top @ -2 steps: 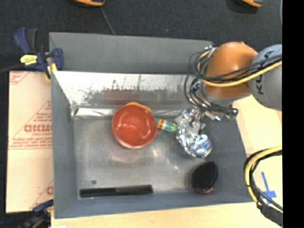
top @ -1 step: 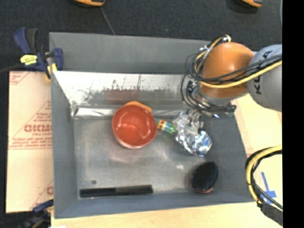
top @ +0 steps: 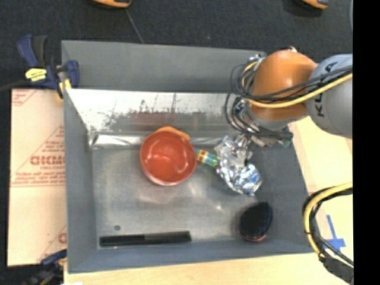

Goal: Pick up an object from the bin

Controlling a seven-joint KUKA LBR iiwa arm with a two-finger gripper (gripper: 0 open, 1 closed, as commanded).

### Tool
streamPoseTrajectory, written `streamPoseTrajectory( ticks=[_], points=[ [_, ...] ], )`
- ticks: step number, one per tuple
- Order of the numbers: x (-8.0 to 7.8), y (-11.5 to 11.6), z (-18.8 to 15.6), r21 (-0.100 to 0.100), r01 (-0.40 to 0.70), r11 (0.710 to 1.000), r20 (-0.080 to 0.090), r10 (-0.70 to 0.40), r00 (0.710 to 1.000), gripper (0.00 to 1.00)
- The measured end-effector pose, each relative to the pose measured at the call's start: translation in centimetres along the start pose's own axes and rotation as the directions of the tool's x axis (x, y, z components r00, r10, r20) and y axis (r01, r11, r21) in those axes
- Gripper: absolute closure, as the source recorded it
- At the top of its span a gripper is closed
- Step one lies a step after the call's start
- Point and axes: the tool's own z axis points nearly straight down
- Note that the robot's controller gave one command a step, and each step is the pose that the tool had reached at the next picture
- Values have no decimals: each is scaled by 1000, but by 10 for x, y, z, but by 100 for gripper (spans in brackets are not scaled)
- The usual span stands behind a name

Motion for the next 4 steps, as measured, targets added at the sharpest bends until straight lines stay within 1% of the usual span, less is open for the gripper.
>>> streamPoseTrajectory(
  ticks=[1, 2, 3, 4],
  points=[
    [-18, 5, -34, 2, 99, 995, 0, -99, 995, 100],
    [-23, 8, -22, 2, 46, 999, 2, -46, 999, 100],
    [-32, 14, -16, 5, 140, 990, 3, -140, 990, 100],
    [-37, 12, 17, 3, 211, 977, 5, -211, 977, 100]
  ],
)
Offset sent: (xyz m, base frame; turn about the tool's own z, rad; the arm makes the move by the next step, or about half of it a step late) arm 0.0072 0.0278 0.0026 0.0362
